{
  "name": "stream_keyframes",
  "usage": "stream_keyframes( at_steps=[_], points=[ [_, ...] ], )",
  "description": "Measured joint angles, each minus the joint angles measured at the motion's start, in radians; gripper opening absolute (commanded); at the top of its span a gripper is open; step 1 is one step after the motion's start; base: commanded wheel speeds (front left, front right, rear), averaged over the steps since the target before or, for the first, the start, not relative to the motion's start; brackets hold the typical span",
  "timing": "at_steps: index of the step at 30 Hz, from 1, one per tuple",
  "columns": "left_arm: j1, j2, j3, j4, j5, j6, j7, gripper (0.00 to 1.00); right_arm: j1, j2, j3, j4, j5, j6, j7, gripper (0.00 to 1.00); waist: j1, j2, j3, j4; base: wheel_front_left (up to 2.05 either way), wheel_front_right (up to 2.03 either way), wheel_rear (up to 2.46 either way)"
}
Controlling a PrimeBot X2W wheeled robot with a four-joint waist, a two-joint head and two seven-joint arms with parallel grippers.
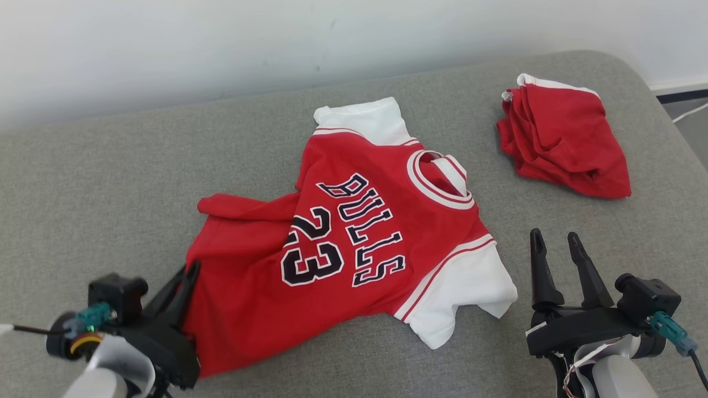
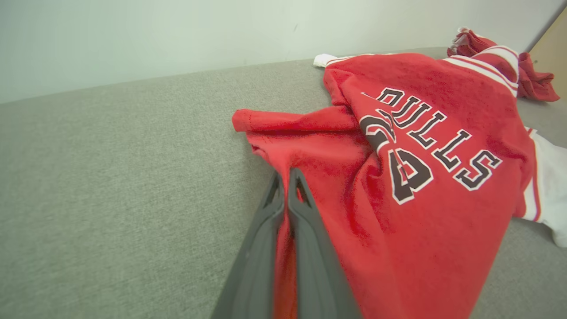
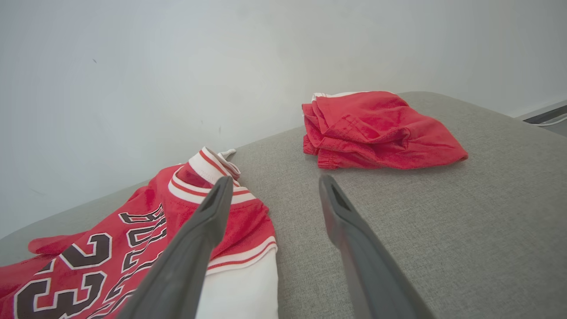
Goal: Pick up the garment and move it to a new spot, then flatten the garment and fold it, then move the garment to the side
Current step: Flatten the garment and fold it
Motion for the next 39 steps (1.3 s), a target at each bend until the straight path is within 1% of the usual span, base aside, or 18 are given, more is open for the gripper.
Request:
stream_keyframes(
  at_steps=[3, 4, 7, 10, 13, 15, 17, 20, 21, 23, 24, 28, 30, 33, 35, 38, 39],
  points=[
    [-0.021, 0.020, 0.001, -0.059, 0.001, -0.002, 0.029, 0.00, -0.001, 0.002, 0.001, -0.001, 0.000, 0.000, 0.000, 1.00, 0.0000, 0.0000, -0.011, 0.002, 0.00, 0.00, 0.00],
    [-0.029, 0.033, 0.000, -0.100, 0.005, 0.002, 0.048, 0.00, -0.002, 0.003, 0.001, -0.001, 0.000, 0.000, 0.000, 1.00, 0.0000, 0.0000, -0.015, -0.001, 0.00, 0.00, 0.00],
    [-0.035, 0.049, 0.000, -0.166, 0.010, 0.008, 0.076, 0.00, -0.002, 0.003, -0.001, -0.002, 0.000, 0.000, 0.000, 1.00, -0.0001, 0.0000, -0.019, -0.008, 0.00, 0.00, 0.00],
    [-0.038, 0.065, 0.009, -0.245, 0.012, 0.030, 0.109, 0.00, -0.001, 0.003, -0.007, -0.004, 0.000, 0.000, 0.000, 1.00, -0.0001, 0.0000, -0.021, -0.016, 0.00, 0.00, 0.00],
    [-0.037, 0.068, 0.007, -0.278, 0.012, 0.038, 0.126, 0.00, -0.001, 0.006, -0.006, -0.005, -0.002, 0.000, 0.000, 1.00, -0.0001, 0.0000, -0.019, -0.020, 0.00, 0.00, 0.00],
    [-0.037, 0.066, 0.012, -0.271, 0.000, 0.038, 0.129, 0.00, -0.002, 0.008, -0.003, -0.002, -0.002, 0.000, 0.000, 1.00, -0.0002, 0.0000, -0.015, -0.022, 0.00, 0.00, 0.00],
    [-0.038, 0.054, 0.022, -0.228, -0.033, 0.032, 0.124, 0.00, -0.003, 0.007, 0.007, 0.011, -0.001, 0.000, 0.000, 1.00, -0.0001, 0.0000, -0.012, -0.023, 0.00, 0.00, 0.00],
    [-0.059, 0.062, 0.035, -0.132, -0.030, 0.023, 0.086, 0.00, -0.016, 0.006, 0.015, 0.020, 0.002, 0.000, 0.000, 1.00, -0.0001, 0.0000, -0.008, -0.025, 0.00, 0.00, 0.00],
    [-0.071, 0.067, 0.034, -0.103, -0.021, 0.017, 0.070, 0.00, -0.021, 0.006, 0.019, 0.020, 0.004, 0.000, 0.000, 1.00, -0.0001, 0.0000, -0.007, -0.028, 0.00, 0.00, 0.00],
    [-0.091, 0.059, 0.048, -0.042, -0.033, 0.010, 0.040, 0.00, -0.021, 0.004, 0.022, 0.023, 0.007, 0.000, 0.000, 1.00, -0.0001, 0.0000, -0.006, -0.034, 0.00, 0.00, 0.00],
    [-0.108, 0.056, 0.050, 0.009, -0.032, -0.004, 0.007, 0.00, -0.021, 0.000, 0.022, 0.025, 0.008, 0.000, 0.000, 1.00, -0.0001, 0.0000, -0.005, -0.040, 0.00, 0.00, 0.00],
    [-0.161, 0.051, 0.060, 0.106, -0.031, -0.023, -0.057, 0.00, -0.022, -0.002, 0.024, 0.028, 0.012, 0.000, 0.000, 1.00, -0.0001, 0.0000, -0.003, -0.052, 0.00, 0.00, 0.00],
    [-0.183, 0.051, 0.051, 0.151, -0.017, -0.037, -0.081, 0.00, -0.022, -0.002, 0.027, 0.029, 0.013, 0.000, 0.000, 1.00, -0.0001, 0.0000, -0.002, -0.058, 0.00, 0.00, 0.00],
    [-0.220, 0.051, 0.046, 0.215, -0.002, -0.046, -0.118, 0.00, -0.028, -0.001, 0.035, 0.030, 0.013, 0.000, 0.000, 1.00, -0.0001, 0.0000, 0.000, -0.066, 0.00, 0.00, 0.00],
    [-0.233, 0.050, 0.043, 0.233, 0.007, -0.047, -0.131, 0.00, -0.032, 0.000, 0.037, 0.029, 0.013, 0.000, 0.000, 1.00, -0.0001, 0.0000, 0.001, -0.069, 0.00, 0.00, 0.00],
    [-0.258, 0.051, 0.023, 0.299, 0.036, -0.052, -0.165, 0.00, -0.035, 0.002, 0.043, 0.029, 0.013, 0.000, 0.000, 1.00, 0.0000, 0.0000, 0.005, -0.076, 0.00, 0.00, 0.00],
    [-0.262, 0.051, 0.017, 0.323, 0.042, -0.054, -0.175, 0.02, -0.035, 0.003, 0.045, 0.029, 0.014, 0.000, 0.000, 1.00, 0.0000, 0.0001, 0.007, -0.078, 0.00, 0.00, 0.00]
  ],
)
